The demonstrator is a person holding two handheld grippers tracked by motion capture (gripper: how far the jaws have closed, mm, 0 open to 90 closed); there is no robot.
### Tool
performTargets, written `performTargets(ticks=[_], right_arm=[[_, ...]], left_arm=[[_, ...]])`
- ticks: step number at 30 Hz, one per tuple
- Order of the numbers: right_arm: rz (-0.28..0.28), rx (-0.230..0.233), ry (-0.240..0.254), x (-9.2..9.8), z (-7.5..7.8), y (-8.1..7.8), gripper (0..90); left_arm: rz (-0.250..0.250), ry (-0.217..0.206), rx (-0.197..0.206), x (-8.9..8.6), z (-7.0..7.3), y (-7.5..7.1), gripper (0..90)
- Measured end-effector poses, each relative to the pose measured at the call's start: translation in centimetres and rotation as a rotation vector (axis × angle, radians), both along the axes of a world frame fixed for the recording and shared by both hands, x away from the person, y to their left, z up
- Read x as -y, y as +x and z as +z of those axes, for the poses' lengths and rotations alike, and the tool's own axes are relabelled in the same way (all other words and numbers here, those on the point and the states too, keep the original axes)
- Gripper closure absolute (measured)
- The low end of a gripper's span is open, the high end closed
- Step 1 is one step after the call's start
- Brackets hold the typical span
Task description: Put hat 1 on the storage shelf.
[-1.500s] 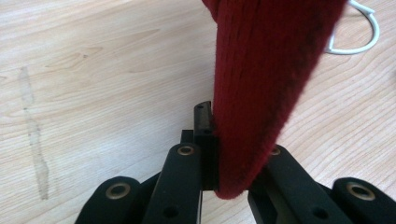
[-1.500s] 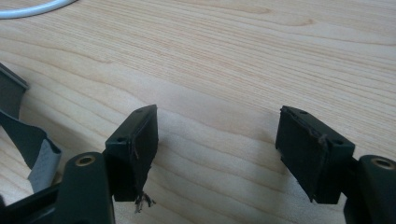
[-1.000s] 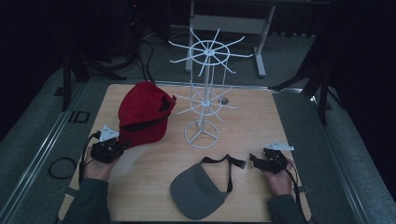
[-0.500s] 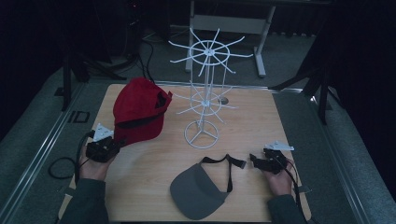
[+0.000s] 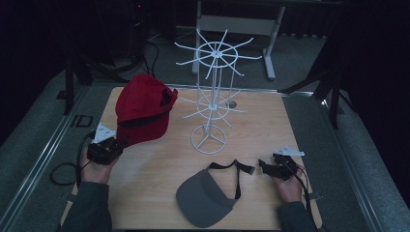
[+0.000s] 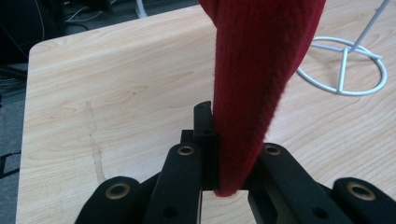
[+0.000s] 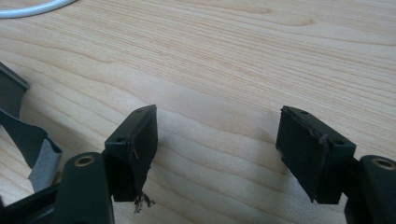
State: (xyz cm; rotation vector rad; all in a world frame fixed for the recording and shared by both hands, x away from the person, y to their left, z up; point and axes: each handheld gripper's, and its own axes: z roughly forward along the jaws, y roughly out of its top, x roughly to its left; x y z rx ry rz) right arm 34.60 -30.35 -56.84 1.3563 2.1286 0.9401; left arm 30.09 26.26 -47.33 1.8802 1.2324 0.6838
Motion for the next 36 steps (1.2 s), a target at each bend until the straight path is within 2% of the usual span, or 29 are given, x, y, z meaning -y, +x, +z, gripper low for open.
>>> performTargets(ticks=[28, 36], right_arm=[[0.0, 0.0, 0.0, 0.0, 0.0, 0.0, 29.2], [0.0, 0.0, 0.0, 0.0, 0.0, 0.0, 29.2]], left_arm=[[0.026, 0.0, 0.059, 0.1, 1.9, 0.4, 85.9], [0.03, 0.001, 0.087, 0.2, 2.8, 0.6, 85.9]])
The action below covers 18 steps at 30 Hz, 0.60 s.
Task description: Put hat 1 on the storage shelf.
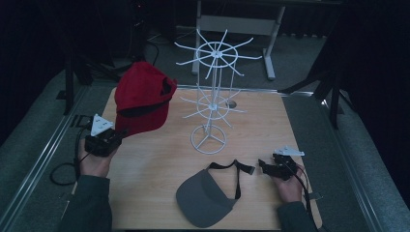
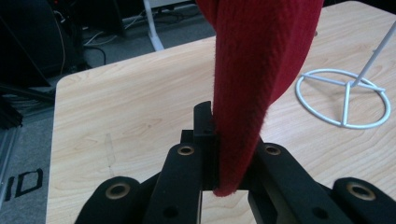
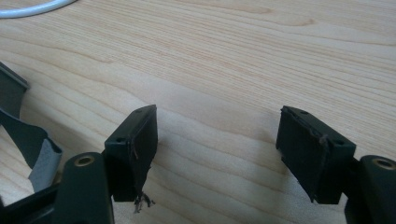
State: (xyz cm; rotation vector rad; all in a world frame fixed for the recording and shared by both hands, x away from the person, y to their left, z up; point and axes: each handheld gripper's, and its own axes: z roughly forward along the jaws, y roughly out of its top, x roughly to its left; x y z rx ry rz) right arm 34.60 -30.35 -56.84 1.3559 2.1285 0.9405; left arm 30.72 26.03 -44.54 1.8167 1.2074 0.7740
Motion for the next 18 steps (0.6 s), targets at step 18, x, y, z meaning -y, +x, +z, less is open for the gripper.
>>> performTargets(ticks=[18], right_arm=[[0.001, 0.001, 0.0, 0.0, 0.0, 0.0, 29.3]], left_arm=[[0.016, -0.017, 0.041, -0.1, 1.2, 0.5, 85.9]])
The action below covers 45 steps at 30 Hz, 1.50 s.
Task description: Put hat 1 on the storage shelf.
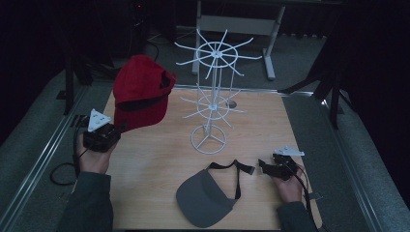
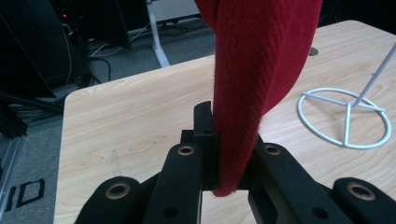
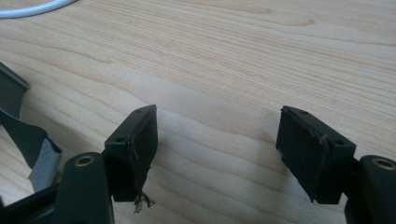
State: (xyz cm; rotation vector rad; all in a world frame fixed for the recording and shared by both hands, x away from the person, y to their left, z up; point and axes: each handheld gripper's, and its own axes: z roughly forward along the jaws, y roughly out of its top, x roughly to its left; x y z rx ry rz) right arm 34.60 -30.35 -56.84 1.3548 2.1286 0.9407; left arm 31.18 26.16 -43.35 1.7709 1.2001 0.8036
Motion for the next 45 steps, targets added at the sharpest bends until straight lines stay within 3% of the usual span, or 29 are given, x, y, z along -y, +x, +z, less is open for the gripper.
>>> performTargets(ticks=[45], right_arm=[[-0.002, 0.0, 0.002, 0.0, 0.0, 0.0, 29.2]], left_arm=[[0.009, -0.021, 0.07, 0.1, 3.4, 0.7, 85.9]])
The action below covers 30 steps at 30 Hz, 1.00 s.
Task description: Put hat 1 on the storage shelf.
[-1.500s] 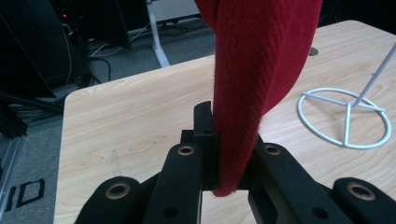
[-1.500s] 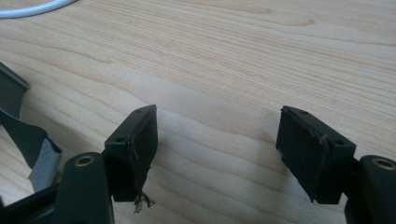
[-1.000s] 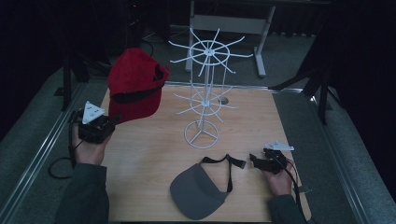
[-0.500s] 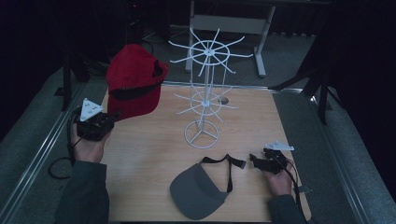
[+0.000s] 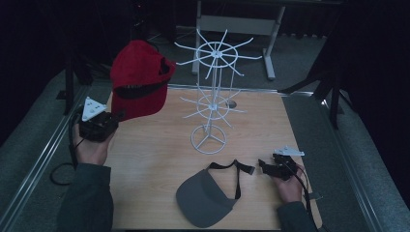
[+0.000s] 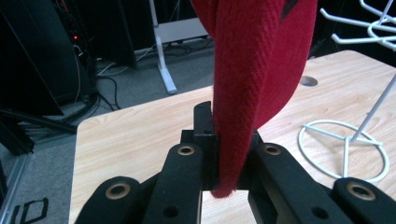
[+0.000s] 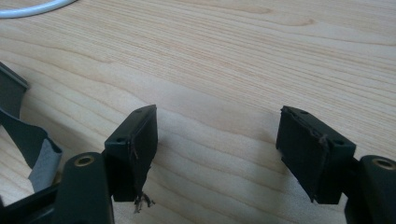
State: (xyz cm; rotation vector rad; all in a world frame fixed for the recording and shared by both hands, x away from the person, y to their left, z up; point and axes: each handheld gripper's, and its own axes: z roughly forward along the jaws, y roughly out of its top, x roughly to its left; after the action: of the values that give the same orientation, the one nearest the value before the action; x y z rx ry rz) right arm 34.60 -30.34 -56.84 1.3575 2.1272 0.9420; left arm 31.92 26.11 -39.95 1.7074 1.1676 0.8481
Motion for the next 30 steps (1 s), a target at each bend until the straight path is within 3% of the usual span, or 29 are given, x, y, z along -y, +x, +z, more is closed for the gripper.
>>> performTargets(ticks=[13, 30], right_arm=[[0.001, 0.001, 0.0, 0.0, 0.0, 0.0, 29.3], [0.001, 0.001, 0.0, 0.0, 0.0, 0.0, 29.2]], left_arm=[[-0.002, 0.001, 0.026, 0.4, 1.4, 0.5, 85.9], [0.012, -0.03, 0.042, 0.2, 2.0, 1.0, 85.9]])
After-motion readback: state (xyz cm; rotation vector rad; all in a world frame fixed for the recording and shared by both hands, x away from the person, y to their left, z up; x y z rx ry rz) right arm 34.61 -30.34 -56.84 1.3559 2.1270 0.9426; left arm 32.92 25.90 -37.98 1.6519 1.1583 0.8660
